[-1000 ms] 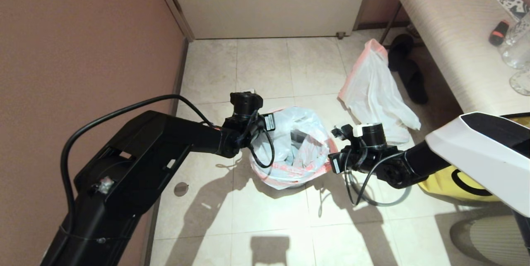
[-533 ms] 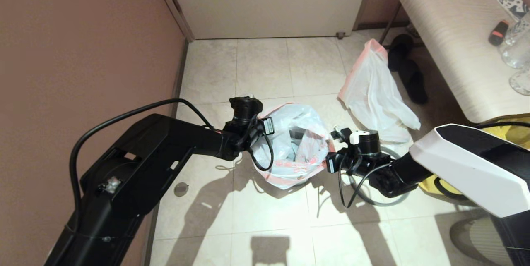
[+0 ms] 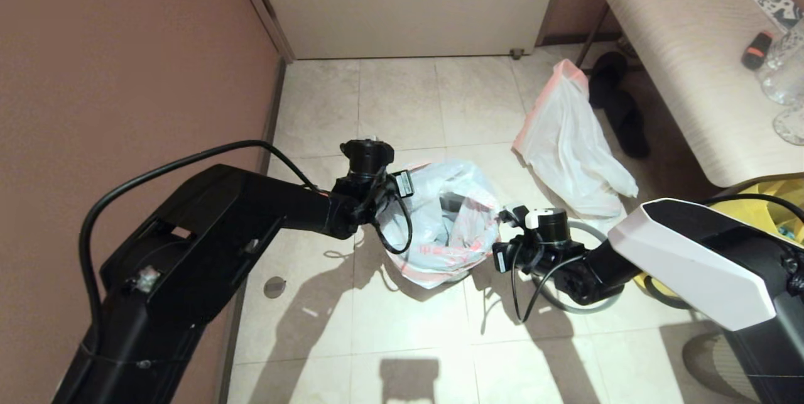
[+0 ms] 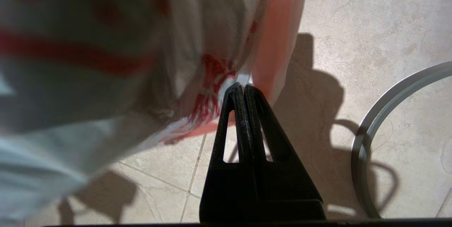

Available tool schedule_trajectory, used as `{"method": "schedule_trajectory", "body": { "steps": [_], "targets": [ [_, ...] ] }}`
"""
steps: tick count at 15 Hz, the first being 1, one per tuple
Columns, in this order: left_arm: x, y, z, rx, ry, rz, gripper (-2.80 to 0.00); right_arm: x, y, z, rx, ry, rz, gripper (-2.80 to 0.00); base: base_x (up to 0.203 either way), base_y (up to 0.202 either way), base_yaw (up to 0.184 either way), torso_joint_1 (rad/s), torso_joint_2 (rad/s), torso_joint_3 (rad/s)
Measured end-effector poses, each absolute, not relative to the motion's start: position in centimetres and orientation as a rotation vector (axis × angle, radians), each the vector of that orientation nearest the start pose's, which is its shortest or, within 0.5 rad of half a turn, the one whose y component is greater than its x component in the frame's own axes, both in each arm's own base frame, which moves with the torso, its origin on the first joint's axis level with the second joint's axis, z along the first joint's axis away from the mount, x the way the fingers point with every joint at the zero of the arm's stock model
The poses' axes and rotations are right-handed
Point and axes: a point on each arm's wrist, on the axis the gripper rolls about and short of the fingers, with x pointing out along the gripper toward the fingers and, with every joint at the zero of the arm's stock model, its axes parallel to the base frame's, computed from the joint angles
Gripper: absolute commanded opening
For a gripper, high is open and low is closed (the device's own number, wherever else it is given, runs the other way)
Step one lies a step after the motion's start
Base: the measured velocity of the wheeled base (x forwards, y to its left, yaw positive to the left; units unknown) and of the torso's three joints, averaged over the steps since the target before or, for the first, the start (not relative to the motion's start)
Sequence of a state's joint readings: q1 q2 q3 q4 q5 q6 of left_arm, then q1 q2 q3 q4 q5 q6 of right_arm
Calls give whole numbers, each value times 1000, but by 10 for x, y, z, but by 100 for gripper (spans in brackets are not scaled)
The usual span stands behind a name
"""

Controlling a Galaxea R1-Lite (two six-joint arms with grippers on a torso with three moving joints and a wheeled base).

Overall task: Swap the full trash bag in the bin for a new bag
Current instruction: Put the new garbage bag on the trash can

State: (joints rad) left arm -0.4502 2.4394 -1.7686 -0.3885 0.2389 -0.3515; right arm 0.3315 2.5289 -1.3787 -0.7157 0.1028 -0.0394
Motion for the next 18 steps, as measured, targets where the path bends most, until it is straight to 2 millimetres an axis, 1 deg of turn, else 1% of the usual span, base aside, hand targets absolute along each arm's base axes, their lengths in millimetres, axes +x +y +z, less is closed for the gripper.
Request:
{"method": "schedule_trajectory", "body": {
  "steps": [2, 3, 6, 9, 12, 16, 18],
  "targets": [
    [460, -217, 121, -259, 283, -165, -280, 452, 157, 1, -88, 426, 435, -280, 0, 0, 0, 0, 0, 0],
    [462, -215, 121, -260, 276, -162, -280, 452, 157, 1, -88, 425, 435, -280, 0, 0, 0, 0, 0, 0],
    [468, -209, 112, -254, 281, -147, -280, 451, 158, 1, -89, 426, 438, -280, 0, 0, 0, 0, 0, 0],
    [471, -208, 104, -247, 291, -143, -280, 450, 158, 2, -88, 424, 439, -280, 0, 0, 0, 0, 0, 0],
    [476, -209, 90, -240, 307, -136, -280, 450, 158, 0, -86, 430, 443, -280, 0, 0, 0, 0, 0, 0],
    [483, -211, 65, -210, 341, -129, -280, 451, 160, -12, -90, 454, 445, -280, 0, 0, 0, 0, 0, 0],
    [485, -213, 56, -203, 350, -127, -280, 452, 161, -17, -91, 459, 446, -280, 0, 0, 0, 0, 0, 0]
  ]
}}
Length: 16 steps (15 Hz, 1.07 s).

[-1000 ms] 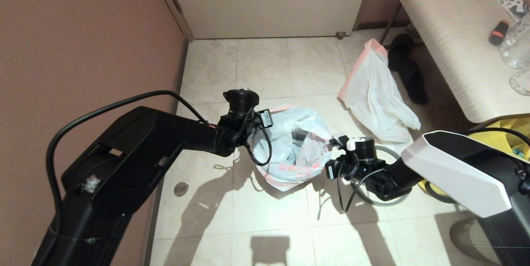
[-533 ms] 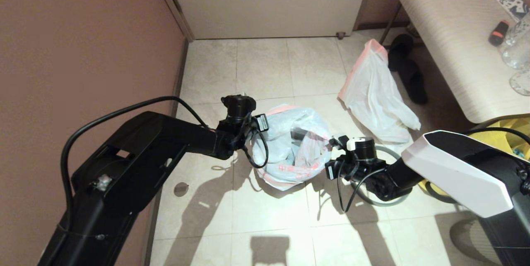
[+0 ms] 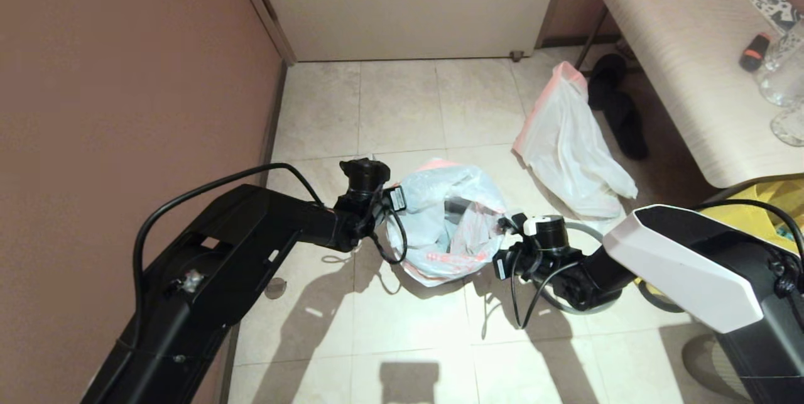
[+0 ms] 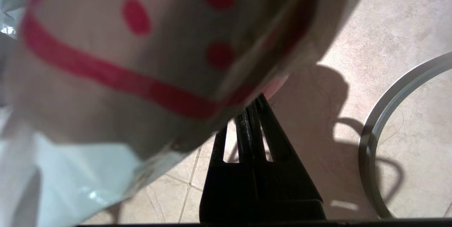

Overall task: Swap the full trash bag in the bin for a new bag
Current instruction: Put the new garbage bag on the trash can

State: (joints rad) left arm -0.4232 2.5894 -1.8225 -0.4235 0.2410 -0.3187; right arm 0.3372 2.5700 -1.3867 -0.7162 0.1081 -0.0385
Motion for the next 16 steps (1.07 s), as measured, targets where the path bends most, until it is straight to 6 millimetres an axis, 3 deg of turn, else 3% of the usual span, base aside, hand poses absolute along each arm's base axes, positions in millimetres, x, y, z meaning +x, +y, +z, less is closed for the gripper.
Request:
{"method": "schedule_trajectory", "body": {
  "steps": [4, 7, 16],
  "targets": [
    [489, -213, 43, -197, 367, -122, -280, 455, 161, -24, -90, 462, 444, -280, 0, 0, 0, 0, 0, 0],
    [492, -206, 45, -215, 385, -98, -280, 461, 154, -23, -76, 452, 416, -280, 0, 0, 0, 0, 0, 0],
    [451, -221, 111, -264, 389, -152, -280, 448, 163, 23, 18, 369, 439, -280, 0, 0, 0, 0, 0, 0]
  ]
}}
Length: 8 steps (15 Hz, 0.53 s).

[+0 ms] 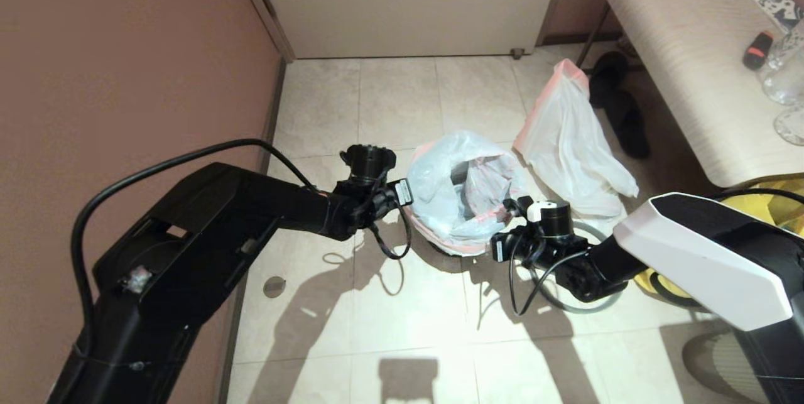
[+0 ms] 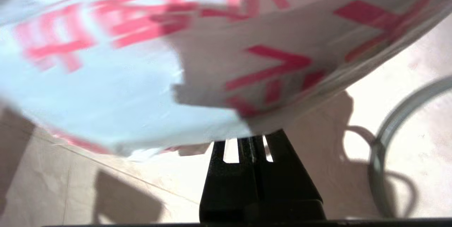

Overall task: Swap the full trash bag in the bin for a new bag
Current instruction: Put the new garbage bag on the trash can

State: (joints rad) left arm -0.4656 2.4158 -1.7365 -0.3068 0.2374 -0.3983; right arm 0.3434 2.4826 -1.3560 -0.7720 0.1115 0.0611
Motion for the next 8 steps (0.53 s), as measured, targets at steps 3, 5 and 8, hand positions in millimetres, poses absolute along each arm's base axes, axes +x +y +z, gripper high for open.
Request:
{"method": "schedule_trajectory", "body": {
  "steps": [3, 5, 8],
  "targets": [
    [442, -225, 123, -260, 397, -168, -280, 442, 164, 31, 20, 362, 447, -280, 0, 0, 0, 0, 0, 0],
    [439, -226, 132, -265, 390, -181, -280, 433, 177, 31, 17, 358, 491, -280, 0, 0, 0, 0, 0, 0],
    [430, -228, 139, -271, 475, -212, -280, 422, 188, 34, 15, 350, 530, -280, 0, 0, 0, 0, 0, 0]
  ]
}}
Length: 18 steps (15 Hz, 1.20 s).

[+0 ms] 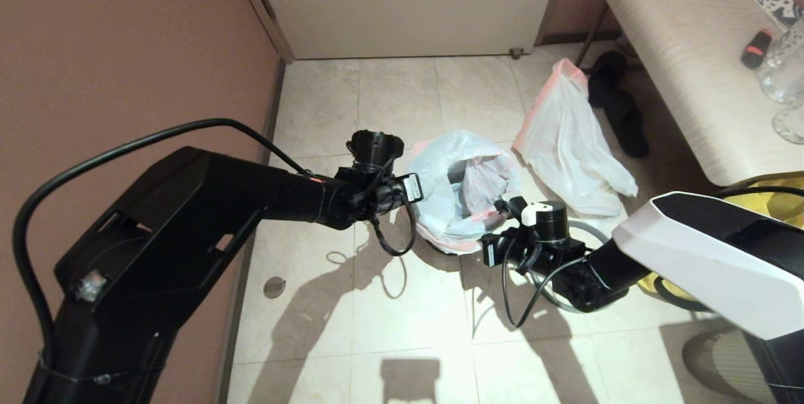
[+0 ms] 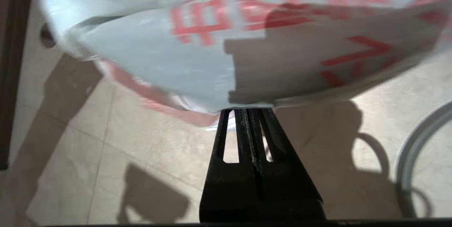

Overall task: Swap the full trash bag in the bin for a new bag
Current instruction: Put the new garbage bag on the trash can

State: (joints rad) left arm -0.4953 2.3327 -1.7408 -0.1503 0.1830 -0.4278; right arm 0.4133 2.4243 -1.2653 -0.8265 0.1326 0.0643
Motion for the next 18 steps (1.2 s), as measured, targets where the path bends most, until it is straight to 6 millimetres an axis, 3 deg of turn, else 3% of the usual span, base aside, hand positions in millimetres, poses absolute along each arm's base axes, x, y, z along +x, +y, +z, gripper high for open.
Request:
{"method": "schedule_trajectory", "body": {
  "steps": [5, 10, 18],
  "targets": [
    [432, -223, 157, -330, 462, -228, -280, 404, 213, 44, 32, 335, 583, -280, 0, 0, 0, 0, 0, 0],
    [433, -224, 163, -340, 445, -241, -280, 392, 227, 56, 71, 288, 594, -280, 0, 0, 0, 0, 0, 0],
    [433, -224, 166, -343, 438, -241, -280, 406, 244, 15, 48, 315, 532, -280, 0, 0, 0, 0, 0, 0]
  ]
}}
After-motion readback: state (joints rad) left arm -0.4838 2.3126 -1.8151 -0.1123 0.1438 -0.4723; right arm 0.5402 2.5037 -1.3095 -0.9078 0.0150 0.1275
